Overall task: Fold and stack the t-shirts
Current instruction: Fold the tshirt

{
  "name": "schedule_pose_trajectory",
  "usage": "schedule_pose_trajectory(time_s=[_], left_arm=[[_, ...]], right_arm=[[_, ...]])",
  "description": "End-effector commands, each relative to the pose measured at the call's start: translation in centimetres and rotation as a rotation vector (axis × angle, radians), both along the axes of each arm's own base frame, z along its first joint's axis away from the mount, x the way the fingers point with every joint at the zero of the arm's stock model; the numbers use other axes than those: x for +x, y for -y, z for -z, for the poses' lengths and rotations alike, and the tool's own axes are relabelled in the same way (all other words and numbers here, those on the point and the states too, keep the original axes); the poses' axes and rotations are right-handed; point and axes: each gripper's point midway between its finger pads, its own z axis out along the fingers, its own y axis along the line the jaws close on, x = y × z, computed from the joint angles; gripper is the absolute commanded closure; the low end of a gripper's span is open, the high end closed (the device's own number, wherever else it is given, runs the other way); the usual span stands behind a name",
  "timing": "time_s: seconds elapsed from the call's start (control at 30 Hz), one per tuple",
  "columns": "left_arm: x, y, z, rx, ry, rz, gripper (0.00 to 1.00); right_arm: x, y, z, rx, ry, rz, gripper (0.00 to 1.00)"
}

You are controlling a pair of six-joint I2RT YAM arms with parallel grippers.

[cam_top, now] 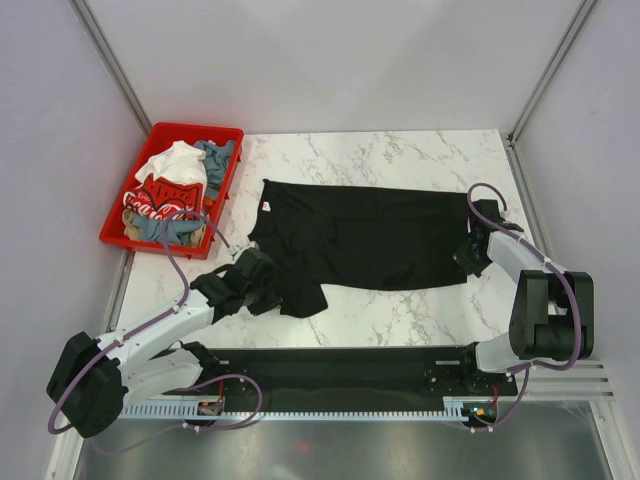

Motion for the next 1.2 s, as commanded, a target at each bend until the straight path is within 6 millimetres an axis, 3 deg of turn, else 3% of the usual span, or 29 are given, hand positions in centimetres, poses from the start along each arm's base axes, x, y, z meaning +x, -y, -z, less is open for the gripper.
schedule_pose_trajectory(time_s=[0.0,0.33,0.4,0.53,0.63,0.9,1.17], left_arm=[[0.3,0.3,-0.4,-0.01,0.044,0.029,0.98],[0.3,0.2,-0.6,-0.017,0.055,0.028,0.98],[0.2,0.2,-0.6,-0.018,0.05,0.028,0.98],[0.3,0.3,-0.6,-0.018,0.052,0.027,0.98],[0.3,0.3,-0.7,-0.021,0.053,0.029,0.98],[0.1,0.2,-0.6,-0.026,0.058,0.025,0.98],[0.1,0.1,-0.6,-0.027,0.061,0.024,0.98]], right_arm=[[-0.4,0.7,-1.3,-0.039,0.029,0.002,1.0],[-0.9,1.0,-4.1,-0.054,0.082,0.021,1.0],[-0.2,0.4,-4.4,-0.025,0.116,0.001,1.0],[0.2,-0.5,-3.3,0.019,0.077,-0.011,0.72],[0.6,-1.2,-2.8,0.016,0.062,-0.014,0.67],[1.8,-2.5,-1.8,-0.008,0.038,-0.012,0.62],[3.3,-2.0,-3.2,-0.035,0.049,0.014,0.61]])
